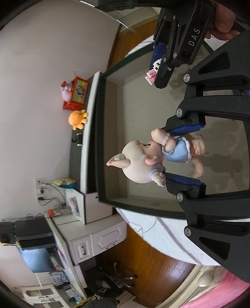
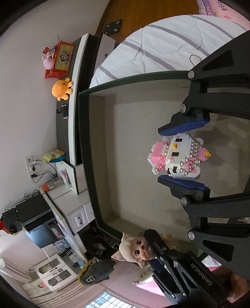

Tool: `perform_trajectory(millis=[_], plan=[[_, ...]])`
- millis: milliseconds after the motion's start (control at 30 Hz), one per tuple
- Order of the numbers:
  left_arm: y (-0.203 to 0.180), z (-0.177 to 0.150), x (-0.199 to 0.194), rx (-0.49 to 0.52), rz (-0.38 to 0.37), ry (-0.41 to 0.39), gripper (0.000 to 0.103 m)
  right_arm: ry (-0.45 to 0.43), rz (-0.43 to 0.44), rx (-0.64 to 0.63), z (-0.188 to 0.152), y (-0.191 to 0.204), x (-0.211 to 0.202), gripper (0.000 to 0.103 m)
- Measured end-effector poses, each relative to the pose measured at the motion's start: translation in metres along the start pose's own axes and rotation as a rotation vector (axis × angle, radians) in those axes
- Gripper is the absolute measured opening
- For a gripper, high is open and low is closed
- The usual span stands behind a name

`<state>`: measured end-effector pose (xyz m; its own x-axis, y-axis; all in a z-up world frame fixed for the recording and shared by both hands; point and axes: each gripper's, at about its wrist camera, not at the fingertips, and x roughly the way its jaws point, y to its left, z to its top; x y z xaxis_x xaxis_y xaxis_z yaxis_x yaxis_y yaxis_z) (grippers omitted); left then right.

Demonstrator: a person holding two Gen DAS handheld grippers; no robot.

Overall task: Organize rigid objects
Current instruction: 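Lift the doll with the left gripper while the right gripper carries Hello Kitty into the box, then withdraw both open grippers from the box back toward the remaining items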

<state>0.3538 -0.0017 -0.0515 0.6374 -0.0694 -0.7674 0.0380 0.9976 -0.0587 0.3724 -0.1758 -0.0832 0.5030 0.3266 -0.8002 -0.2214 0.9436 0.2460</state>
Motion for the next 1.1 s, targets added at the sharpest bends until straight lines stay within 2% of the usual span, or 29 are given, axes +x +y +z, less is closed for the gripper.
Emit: perform_trajectory(millis=[67, 133, 167, 200, 267, 333, 400, 533, 633, 867, 1100], plan=[[0.0, -0.002, 0.005, 0.007, 0.004, 0.017, 0.042, 0.001, -0.007, 0.003, 0.0, 0.0, 0.001, 0.051], [-0.001, -0.003, 0.002, 0.017, 0.011, -0.001, 0.053, -0.001, 0.008, 0.001, -0.001, 0.0, 0.0, 0.057], [-0.001, -0.004, -0.002, 0.021, 0.018, -0.013, 0.066, 0.003, 0.016, -0.007, -0.001, 0.003, 0.0, 0.062], [0.0, -0.004, -0.005, 0.021, 0.03, -0.028, 0.073, 0.007, 0.021, -0.02, -0.002, 0.007, -0.001, 0.069], [0.003, -0.003, -0.016, 0.013, 0.067, -0.055, 0.077, -0.003, 0.009, -0.024, -0.002, 0.01, -0.004, 0.076], [0.01, -0.003, -0.028, -0.01, 0.061, -0.07, 0.087, -0.02, -0.012, -0.009, -0.003, 0.009, -0.011, 0.094], [0.019, -0.006, -0.048, -0.034, 0.056, -0.124, 0.103, -0.036, 0.004, 0.021, -0.004, 0.005, -0.02, 0.103], [0.029, -0.014, -0.087, -0.055, 0.058, -0.195, 0.103, -0.088, 0.033, 0.068, -0.009, 0.004, -0.044, 0.103], [0.034, -0.026, -0.113, -0.064, 0.061, -0.229, 0.103, -0.135, 0.012, 0.067, -0.017, 0.011, -0.067, 0.103], [0.036, -0.055, -0.162, -0.051, 0.065, -0.277, 0.103, -0.264, -0.03, 0.047, -0.05, 0.026, -0.134, 0.103], [0.031, -0.086, -0.197, -0.056, 0.066, -0.288, 0.103, -0.38, -0.078, 0.034, -0.092, 0.04, -0.193, 0.103]])
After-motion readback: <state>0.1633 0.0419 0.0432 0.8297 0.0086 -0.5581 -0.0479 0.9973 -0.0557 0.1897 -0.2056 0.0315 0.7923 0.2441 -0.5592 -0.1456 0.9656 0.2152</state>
